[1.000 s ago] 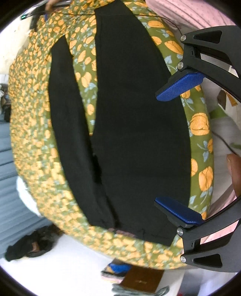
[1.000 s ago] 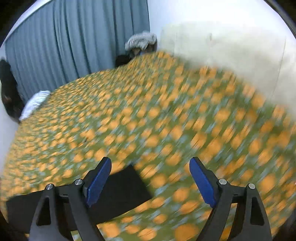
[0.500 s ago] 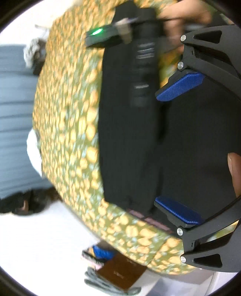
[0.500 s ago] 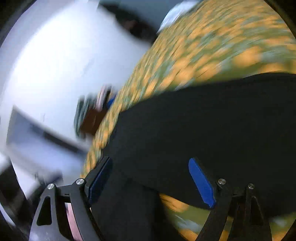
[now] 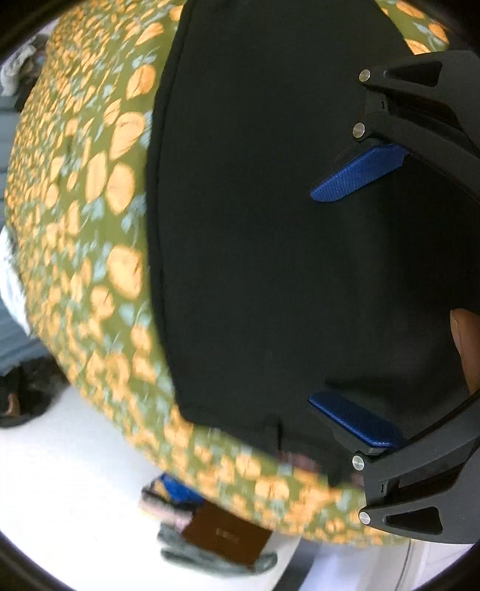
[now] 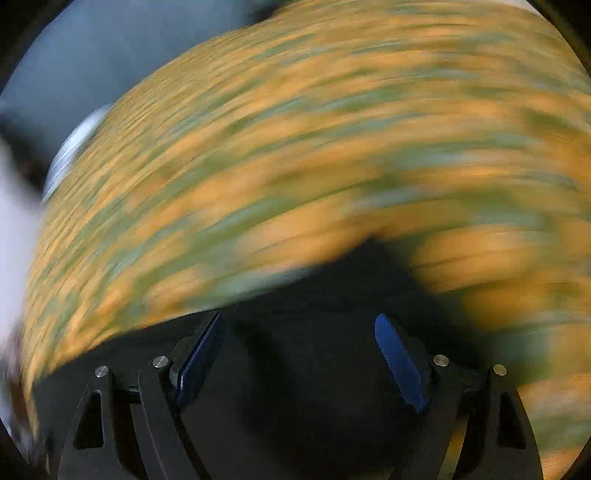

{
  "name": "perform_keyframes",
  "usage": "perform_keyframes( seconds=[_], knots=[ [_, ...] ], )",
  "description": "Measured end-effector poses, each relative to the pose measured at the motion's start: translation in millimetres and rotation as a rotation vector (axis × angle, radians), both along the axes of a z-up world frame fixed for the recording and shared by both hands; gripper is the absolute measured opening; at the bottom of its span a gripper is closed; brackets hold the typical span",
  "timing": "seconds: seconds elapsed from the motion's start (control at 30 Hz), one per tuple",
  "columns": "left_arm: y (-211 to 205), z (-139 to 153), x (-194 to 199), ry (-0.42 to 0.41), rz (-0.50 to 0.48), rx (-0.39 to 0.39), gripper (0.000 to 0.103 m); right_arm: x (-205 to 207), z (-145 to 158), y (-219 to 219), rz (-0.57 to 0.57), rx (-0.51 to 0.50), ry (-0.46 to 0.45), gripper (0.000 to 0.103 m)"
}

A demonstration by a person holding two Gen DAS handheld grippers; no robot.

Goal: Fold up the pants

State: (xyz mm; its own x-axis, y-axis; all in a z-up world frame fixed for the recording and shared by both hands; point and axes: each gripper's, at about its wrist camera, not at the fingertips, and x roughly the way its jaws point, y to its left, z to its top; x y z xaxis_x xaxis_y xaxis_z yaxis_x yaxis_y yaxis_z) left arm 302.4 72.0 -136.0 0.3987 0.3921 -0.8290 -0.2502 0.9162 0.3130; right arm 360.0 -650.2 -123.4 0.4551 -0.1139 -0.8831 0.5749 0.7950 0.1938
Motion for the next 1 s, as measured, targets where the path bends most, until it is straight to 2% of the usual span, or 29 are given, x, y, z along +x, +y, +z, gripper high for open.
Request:
perform_keyframes(
  seconds=[0.03, 0.1, 0.13, 0.17, 0.23, 0.3, 0.37, 0.43, 0.5, 0.57, 0.63, 0.67, 0.7, 0.8, 0.9, 0.97, 1.0],
  knots=[
    [-2.8, 8.1, -8.7, -0.017, -0.012, 0.019, 0.103, -23.1, 15.5, -20.9, -0.054, -0.020, -0.050, 0.084],
    [-16.9, 26.7, -36.0, -0.064, -0.083, 0.023, 0.103, -67.0, 48.3, -32.6, -0.051, -0.006, -0.181, 0.085],
    [-28.8, 32.6, -50.9, -0.072, -0.123, 0.015, 0.103, -86.9, 64.0, -23.6, -0.009, -0.013, -0.222, 0.085],
    [-41.4, 36.5, -64.2, -0.074, -0.163, -0.002, 0.103, -109.6, 80.1, 5.0, 0.077, -0.008, -0.262, 0.086],
    [-81.0, 42.9, -101.8, -0.064, -0.281, -0.091, 0.103, -142.2, 89.0, 59.0, 0.207, 0.047, -0.314, 0.092],
    [-119.9, 42.6, -133.5, -0.037, -0.399, -0.194, 0.103, -186.3, 86.8, 131.8, 0.350, 0.179, -0.370, 0.096],
    [-163.7, 34.4, -165.6, 0.011, -0.533, -0.294, 0.103, -227.9, 71.0, 208.5, 0.458, 0.309, -0.396, 0.098],
    [-192.6, 26.3, -184.8, 0.041, -0.601, -0.312, 0.103, -261.1, 43.3, 278.1, 0.514, 0.375, -0.356, 0.098],
    [-208.8, 17.6, -195.6, 0.076, -0.645, -0.311, 0.103, -278.5, 17.8, 318.5, 0.522, 0.375, -0.298, 0.098],
    [-206.0, 8.9, -198.0, 0.093, -0.633, -0.280, 0.103, -287.5, -11.3, 337.8, 0.495, 0.333, -0.221, 0.098],
    [-173.0, 4.0, -187.1, 0.081, -0.530, -0.229, 0.103, -300.3, -20.5, 343.7, 0.492, 0.309, -0.205, 0.098],
    [-155.6, 1.4, -181.7, 0.078, -0.467, -0.210, 0.103, -303.8, -17.3, 338.7, 0.490, 0.306, -0.214, 0.098],
    [-125.3, -3.6, -174.9, 0.078, -0.364, -0.192, 0.103, -303.5, -18.3, 334.2, 0.478, 0.304, -0.212, 0.098],
    [-43.5, -7.4, -168.1, 0.038, -0.143, -0.245, 0.103, -303.2, -30.6, 313.4, 0.434, 0.397, -0.253, 0.098],
    [-5.5, -9.5, -169.7, 0.004, -0.087, -0.211, 0.103, -297.9, -30.3, 316.7, 0.427, 0.396, -0.270, 0.099],
    [-2.3, -11.8, -171.2, -0.012, -0.099, -0.250, 0.103, -292.2, -31.7, 334.9, 0.441, 0.350, -0.262, 0.103],
    [-5.7, -11.9, -171.6, -0.024, -0.105, -0.234, 0.103, -291.6, -32.1, 339.4, 0.448, 0.324, -0.253, 0.103]
  ],
)
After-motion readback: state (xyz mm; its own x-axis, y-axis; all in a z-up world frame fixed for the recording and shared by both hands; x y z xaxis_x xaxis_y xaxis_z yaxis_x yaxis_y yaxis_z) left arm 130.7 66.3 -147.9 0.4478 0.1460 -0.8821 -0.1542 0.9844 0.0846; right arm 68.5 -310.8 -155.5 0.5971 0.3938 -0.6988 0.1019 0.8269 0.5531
